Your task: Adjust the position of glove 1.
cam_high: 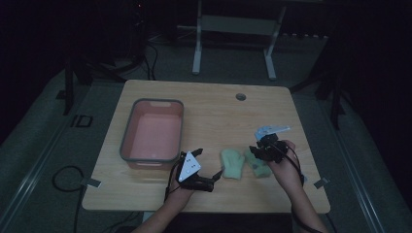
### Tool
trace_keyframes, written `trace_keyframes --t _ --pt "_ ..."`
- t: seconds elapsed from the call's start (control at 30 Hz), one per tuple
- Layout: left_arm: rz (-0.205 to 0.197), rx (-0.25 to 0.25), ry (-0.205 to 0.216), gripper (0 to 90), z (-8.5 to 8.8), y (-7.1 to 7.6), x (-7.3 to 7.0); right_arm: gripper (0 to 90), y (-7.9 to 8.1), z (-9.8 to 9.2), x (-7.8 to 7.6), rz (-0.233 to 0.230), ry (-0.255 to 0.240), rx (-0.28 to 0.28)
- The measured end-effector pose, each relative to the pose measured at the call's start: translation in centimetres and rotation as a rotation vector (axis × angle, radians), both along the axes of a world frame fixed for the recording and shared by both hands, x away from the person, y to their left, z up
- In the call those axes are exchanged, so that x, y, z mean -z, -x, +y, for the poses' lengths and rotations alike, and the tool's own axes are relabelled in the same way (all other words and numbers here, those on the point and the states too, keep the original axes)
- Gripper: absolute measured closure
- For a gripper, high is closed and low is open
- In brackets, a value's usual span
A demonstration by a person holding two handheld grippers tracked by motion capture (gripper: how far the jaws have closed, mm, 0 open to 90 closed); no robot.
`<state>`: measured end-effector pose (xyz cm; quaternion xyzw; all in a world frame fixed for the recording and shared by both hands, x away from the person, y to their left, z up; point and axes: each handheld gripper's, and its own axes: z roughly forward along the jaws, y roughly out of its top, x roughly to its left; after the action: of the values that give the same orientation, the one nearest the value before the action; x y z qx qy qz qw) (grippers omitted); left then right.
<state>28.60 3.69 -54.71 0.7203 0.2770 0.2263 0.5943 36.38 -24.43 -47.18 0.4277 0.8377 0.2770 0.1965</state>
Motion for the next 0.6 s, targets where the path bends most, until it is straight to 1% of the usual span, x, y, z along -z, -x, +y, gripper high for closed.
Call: trace_keyframes --t 0.1,0.13,0.2,0.23,0.3,0.33,0.4,0.47,0.5,0.53,0.57,0.6 --pt "0.003 0.002 -0.007 0.1 0.0 -0.1 0.1 63.0 0.0 -1.1 0.3 0.008 0.030 -0.014" --pt "0.004 0.001 -0.007 0.1 0.0 -0.1 0.1 63.2 -0.1 -1.4 0.5 0.010 0.029 -0.016" --pt "0.005 -0.003 -0.005 0.1 -0.1 -0.1 0.1 63.7 -0.2 -2.2 1.0 0.036 0.022 -0.016" --pt "0.005 -0.004 -0.004 0.1 -0.1 -0.2 0.1 64.3 -0.2 -2.4 1.2 0.037 0.024 -0.014" --pt "0.004 -0.007 -0.012 0.1 -0.1 -0.2 0.2 64.8 -0.1 -2.8 1.8 0.053 0.016 -0.017" --pt "0.003 -0.008 -0.010 0.1 0.0 -0.3 0.2 65.7 -0.1 -2.9 2.2 0.055 0.010 -0.016" --pt "0.005 -0.009 -0.009 0.1 0.0 -0.3 0.2 65.6 0.0 -2.9 2.9 0.064 0.015 -0.020" --pt "0.005 -0.012 -0.009 0.1 0.0 -0.3 0.2 69.1 -0.1 -2.8 3.7 0.094 0.012 -0.009" --pt "0.006 -0.013 -0.008 0.1 0.1 -0.3 0.2 67.5 -0.1 -2.7 4.1 0.106 0.017 0.002" --pt "0.006 -0.014 -0.009 0.1 0.1 -0.3 0.2 67.4 -0.1 -2.7 4.6 0.106 0.040 0.019" --pt "0.005 -0.016 -0.010 0.1 0.1 -0.3 0.2 67.1 -0.1 -2.6 5.0 0.113 0.052 0.027" --pt "0.005 -0.017 -0.011 0.1 0.1 -0.3 0.3 66.1 -0.1 -2.7 5.4 0.123 0.044 0.028"
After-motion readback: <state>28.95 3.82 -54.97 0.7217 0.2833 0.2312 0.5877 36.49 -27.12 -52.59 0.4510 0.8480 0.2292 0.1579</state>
